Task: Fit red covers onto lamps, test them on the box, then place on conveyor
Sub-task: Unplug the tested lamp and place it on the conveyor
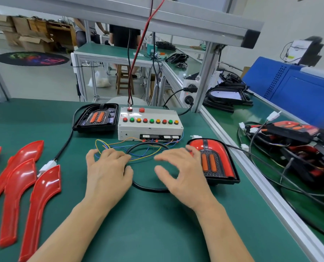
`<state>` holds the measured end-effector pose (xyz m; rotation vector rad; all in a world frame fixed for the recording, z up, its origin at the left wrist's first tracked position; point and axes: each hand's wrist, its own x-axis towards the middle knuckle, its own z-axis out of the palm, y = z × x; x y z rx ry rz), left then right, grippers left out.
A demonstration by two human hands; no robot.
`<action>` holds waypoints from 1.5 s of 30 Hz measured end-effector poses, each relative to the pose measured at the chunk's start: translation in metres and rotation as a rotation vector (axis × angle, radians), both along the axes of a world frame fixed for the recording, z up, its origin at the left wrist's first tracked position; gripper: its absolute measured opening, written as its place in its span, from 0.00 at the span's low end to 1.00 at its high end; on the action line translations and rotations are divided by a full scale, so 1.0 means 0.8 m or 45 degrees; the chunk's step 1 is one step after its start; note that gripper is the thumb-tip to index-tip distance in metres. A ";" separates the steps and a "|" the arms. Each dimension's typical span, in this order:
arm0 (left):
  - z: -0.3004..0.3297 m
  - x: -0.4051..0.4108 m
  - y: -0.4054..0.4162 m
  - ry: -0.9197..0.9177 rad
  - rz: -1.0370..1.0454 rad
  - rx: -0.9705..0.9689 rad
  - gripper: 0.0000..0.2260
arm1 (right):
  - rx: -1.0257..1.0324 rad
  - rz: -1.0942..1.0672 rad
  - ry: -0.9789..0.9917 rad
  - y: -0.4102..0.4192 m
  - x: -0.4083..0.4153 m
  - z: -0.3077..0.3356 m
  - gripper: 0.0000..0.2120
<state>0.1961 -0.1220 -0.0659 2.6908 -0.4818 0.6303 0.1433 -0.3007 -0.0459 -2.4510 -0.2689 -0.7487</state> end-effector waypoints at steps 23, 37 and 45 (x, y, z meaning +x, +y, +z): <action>0.019 -0.004 -0.031 0.011 -0.023 -0.045 0.24 | 0.967 -0.861 0.575 -0.105 -0.013 0.009 0.16; 0.021 -0.003 -0.111 1.001 -0.382 -1.503 0.22 | 1.605 -0.394 0.552 -0.121 -0.020 0.007 0.10; 0.013 0.003 -0.119 1.405 -0.620 -1.688 0.22 | 1.584 -0.161 0.637 -0.110 -0.014 0.006 0.16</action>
